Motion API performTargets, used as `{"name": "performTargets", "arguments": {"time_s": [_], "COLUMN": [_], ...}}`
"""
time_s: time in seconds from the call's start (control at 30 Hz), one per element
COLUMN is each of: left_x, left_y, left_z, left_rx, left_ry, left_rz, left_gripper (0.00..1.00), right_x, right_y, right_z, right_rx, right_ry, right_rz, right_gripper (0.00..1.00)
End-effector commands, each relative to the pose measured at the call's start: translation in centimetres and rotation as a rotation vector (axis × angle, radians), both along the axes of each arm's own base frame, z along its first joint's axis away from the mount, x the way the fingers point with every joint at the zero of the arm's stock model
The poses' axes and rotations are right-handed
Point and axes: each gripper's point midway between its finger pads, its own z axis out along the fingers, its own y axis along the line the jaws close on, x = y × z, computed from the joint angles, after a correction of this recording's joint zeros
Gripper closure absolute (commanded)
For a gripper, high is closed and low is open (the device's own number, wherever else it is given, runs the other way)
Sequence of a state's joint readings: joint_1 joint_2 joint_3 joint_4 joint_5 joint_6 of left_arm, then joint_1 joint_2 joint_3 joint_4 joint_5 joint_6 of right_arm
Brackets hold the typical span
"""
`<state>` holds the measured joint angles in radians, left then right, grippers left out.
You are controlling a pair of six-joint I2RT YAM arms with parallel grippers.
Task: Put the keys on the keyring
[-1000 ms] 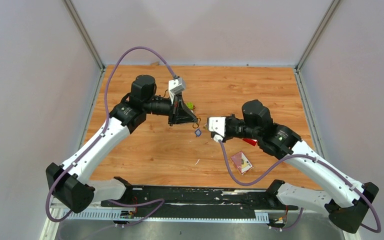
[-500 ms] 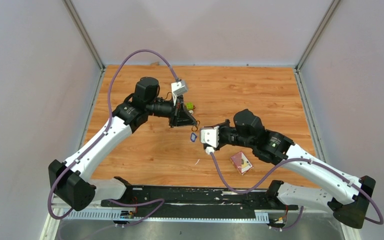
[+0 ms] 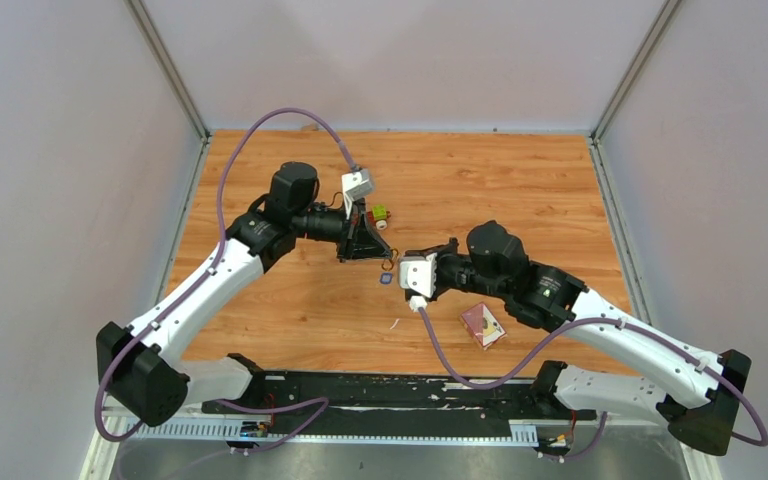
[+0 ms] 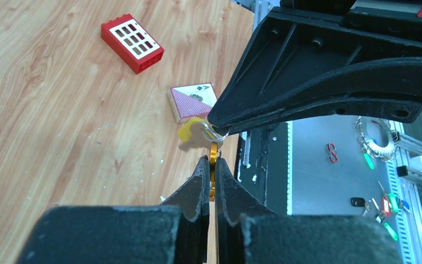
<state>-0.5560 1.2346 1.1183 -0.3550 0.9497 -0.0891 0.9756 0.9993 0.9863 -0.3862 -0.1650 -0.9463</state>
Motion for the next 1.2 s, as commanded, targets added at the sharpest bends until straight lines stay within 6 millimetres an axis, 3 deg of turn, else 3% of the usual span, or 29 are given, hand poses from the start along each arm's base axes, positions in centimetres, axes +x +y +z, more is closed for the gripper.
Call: {"name": "performTargets", "arguments": {"time_s": [0.0, 1.17], "left_x": [-0.79, -0.37], "left_y": [-0.12, -0.35], "left_z": [1.94, 1.60], "left_rx": [-0.056, -0.058], "left_ry": [-0.057, -0.040], "left_rz": [-0.033, -0.017], "left_gripper": [1.00, 1.00], "right_x": [0.10, 0.21], "right_y": [0.29, 0.80], "right_z": [0.89, 0.78], "right_rx": [0.022, 0.007], "right_ry": [-0.041, -0.062], "right_rz": [0.000, -0.017], "right_gripper": [1.00, 1.00]}}
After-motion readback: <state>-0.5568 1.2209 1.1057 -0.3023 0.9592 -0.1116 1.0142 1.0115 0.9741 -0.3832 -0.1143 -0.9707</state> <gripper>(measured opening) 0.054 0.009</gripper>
